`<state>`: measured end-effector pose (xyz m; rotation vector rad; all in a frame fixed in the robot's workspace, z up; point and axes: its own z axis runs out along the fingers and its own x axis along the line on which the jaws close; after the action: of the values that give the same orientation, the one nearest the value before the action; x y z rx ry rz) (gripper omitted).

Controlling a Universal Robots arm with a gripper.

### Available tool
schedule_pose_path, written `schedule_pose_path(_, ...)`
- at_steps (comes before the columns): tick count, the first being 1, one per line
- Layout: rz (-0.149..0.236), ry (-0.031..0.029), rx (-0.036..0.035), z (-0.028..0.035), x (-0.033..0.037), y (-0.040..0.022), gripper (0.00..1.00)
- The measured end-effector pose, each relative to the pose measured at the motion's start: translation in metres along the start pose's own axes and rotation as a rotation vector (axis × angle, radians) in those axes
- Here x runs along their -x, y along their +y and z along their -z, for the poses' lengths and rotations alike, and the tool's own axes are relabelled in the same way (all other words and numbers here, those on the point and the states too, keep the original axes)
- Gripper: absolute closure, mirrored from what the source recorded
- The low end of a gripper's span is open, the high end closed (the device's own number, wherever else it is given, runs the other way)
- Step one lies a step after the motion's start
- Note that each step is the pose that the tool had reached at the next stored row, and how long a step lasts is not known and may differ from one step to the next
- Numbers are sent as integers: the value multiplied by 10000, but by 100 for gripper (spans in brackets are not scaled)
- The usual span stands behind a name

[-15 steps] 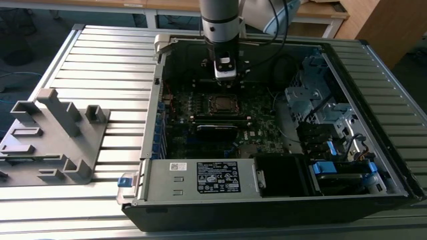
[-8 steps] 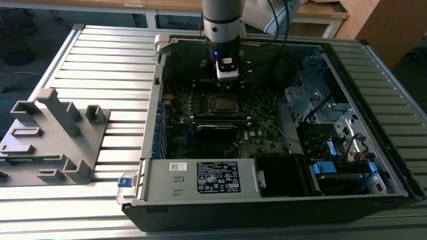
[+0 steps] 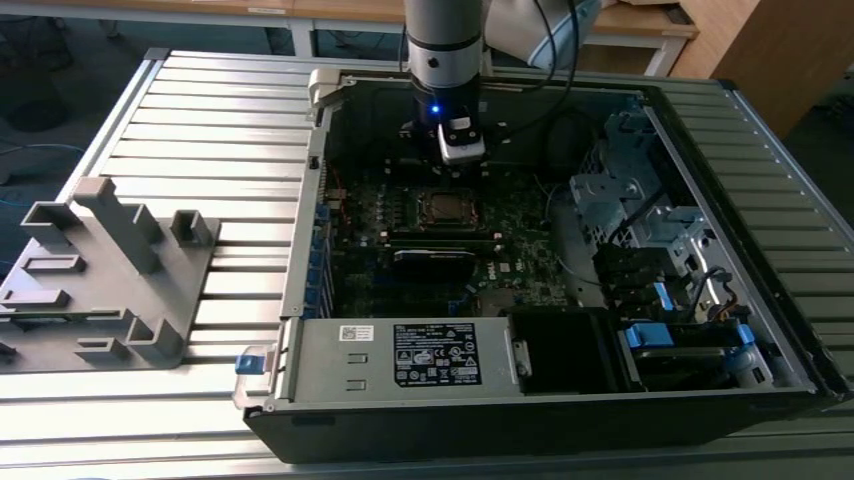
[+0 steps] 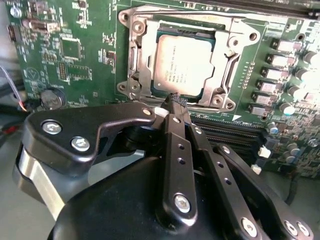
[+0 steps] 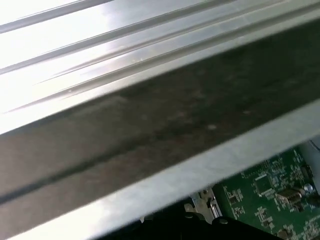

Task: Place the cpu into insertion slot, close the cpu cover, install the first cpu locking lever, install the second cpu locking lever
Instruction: 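Install the first cpu locking lever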

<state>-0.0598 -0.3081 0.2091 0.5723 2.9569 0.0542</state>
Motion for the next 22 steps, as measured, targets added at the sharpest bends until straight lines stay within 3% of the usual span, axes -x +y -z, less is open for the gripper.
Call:
schedule_pose_path(4, 120, 26, -11, 10, 1, 0, 89)
schedule_pose_path(10, 121, 27, -9, 139, 17, 8, 89)
schedule_pose_path(15, 122, 30, -13, 142, 25, -11, 89)
schedule_pose_path(22, 121, 30, -13, 143, 57, -90, 89)
